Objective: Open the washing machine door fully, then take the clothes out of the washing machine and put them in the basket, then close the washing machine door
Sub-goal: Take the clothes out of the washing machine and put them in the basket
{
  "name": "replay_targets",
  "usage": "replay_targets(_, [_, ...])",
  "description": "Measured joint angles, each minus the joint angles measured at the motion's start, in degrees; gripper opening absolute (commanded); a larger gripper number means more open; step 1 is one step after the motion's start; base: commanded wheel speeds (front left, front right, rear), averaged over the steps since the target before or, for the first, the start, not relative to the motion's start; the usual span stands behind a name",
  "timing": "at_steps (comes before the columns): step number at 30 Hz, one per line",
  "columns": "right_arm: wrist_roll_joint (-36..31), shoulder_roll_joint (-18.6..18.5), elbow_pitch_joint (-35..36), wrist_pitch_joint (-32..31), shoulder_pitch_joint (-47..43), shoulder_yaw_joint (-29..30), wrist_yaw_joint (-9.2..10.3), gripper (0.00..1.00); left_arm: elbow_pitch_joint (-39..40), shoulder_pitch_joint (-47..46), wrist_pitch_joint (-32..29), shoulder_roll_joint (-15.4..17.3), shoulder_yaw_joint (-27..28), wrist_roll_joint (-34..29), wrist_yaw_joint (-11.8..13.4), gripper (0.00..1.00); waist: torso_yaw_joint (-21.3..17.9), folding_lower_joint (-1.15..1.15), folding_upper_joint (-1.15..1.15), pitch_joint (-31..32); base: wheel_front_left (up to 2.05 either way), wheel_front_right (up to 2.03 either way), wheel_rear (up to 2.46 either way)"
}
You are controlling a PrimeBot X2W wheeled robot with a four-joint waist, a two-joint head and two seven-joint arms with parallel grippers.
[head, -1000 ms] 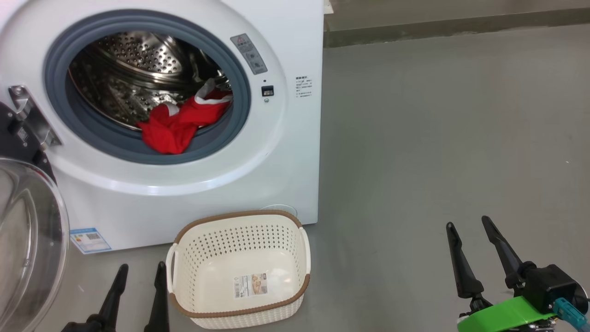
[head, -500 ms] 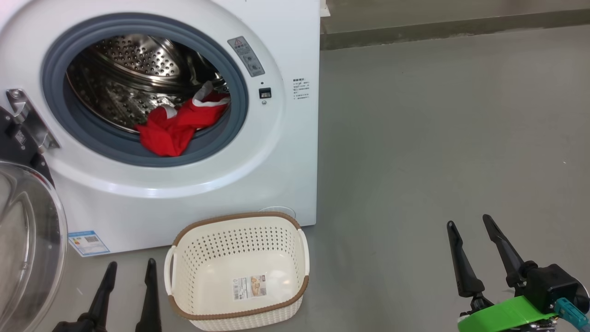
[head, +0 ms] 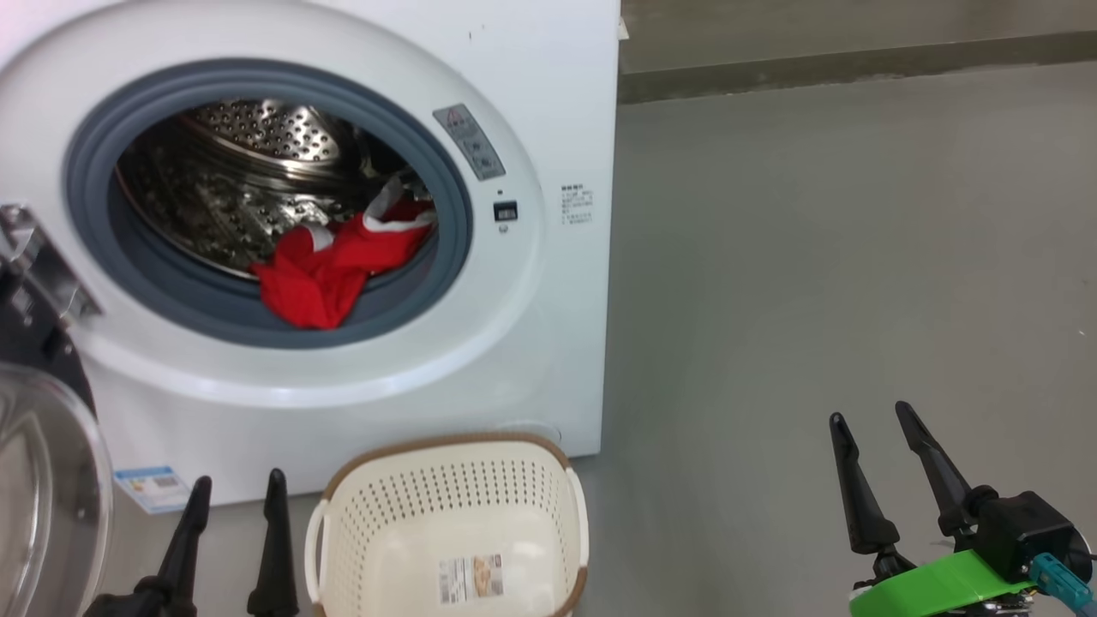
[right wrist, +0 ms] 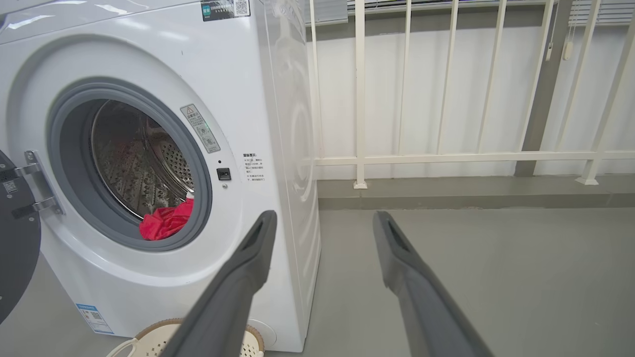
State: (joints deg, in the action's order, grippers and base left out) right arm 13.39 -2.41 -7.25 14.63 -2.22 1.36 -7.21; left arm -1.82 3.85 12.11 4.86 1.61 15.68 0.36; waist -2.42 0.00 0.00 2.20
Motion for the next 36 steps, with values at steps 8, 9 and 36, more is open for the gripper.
replay_targets(8, [0.2, 0.0, -0.3, 0.0, 0.1, -0.1, 0.0, 1.0, 1.3, 0.0, -0.5, 0.0, -0.9, 0.4, -0.4, 1.0, 0.1, 0.0, 0.0, -0.5, 1.48, -1.48, 0.0])
replay_targets(9, [0.2, 0.0, -0.4, 0.0, 0.1, -0.2, 0.0, 1.0, 1.3, 0.0, -0.5, 0.0, -0.9, 0.4, -0.4, 1.0, 0.1, 0.0, 0.0, -0.5, 0.87, -0.87, 0.0])
replay_targets(36, [-0.4, 0.0, -0.6, 0.0, 0.2, -1.2, 0.0, 1.0, 0.7, 0.0, -0.7, -0.1, -1.8, 0.4, 2.3, 1.0, 0.4, 0.0, 0.0, -1.6, 0.09, -0.09, 0.0])
